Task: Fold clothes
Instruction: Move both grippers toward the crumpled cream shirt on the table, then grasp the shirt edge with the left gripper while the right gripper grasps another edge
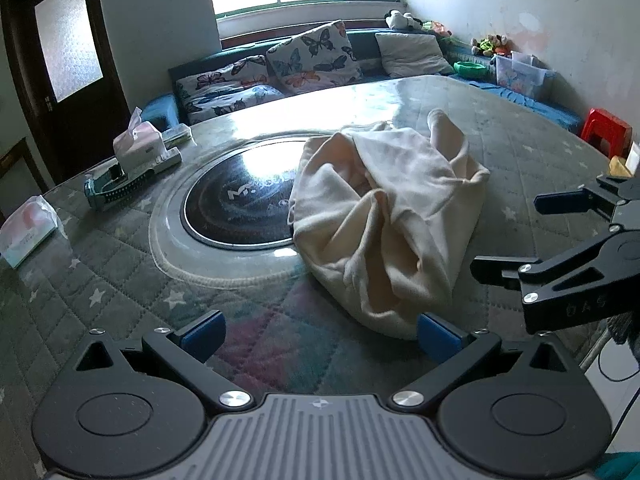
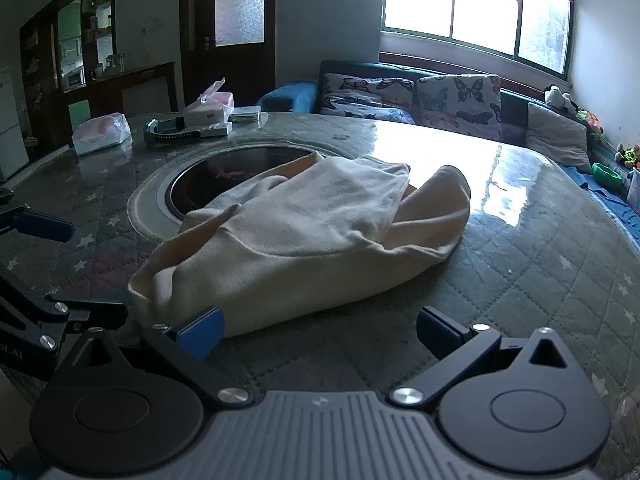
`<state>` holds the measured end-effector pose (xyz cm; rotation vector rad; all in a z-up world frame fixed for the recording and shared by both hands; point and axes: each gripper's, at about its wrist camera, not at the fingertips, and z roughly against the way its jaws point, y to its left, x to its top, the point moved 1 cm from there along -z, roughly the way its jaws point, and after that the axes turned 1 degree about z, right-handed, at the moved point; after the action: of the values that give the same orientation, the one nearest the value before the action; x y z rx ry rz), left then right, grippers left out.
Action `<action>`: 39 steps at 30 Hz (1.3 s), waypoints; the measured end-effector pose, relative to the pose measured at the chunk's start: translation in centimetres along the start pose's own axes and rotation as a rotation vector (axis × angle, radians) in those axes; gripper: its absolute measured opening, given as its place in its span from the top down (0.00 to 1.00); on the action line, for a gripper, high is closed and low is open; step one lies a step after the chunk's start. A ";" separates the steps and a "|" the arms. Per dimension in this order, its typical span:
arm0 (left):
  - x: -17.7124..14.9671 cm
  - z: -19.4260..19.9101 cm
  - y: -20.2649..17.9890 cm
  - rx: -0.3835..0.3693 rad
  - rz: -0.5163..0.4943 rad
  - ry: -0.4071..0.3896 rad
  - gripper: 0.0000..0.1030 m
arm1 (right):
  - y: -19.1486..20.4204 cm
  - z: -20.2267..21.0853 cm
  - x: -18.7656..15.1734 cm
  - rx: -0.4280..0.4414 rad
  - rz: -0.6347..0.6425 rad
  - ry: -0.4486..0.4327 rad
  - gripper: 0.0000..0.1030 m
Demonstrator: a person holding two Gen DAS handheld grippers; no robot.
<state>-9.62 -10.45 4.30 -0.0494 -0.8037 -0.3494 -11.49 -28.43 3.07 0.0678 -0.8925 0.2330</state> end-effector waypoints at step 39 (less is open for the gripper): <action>13.0 -14.7 2.8 -0.150 -0.081 -0.020 0.43 | -7.8 -10.2 12.9 0.045 -0.060 -0.004 0.31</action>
<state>9.82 -14.17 3.64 -0.1613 -0.8001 -0.4864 5.87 -32.18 7.00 0.1368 -0.8878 0.1973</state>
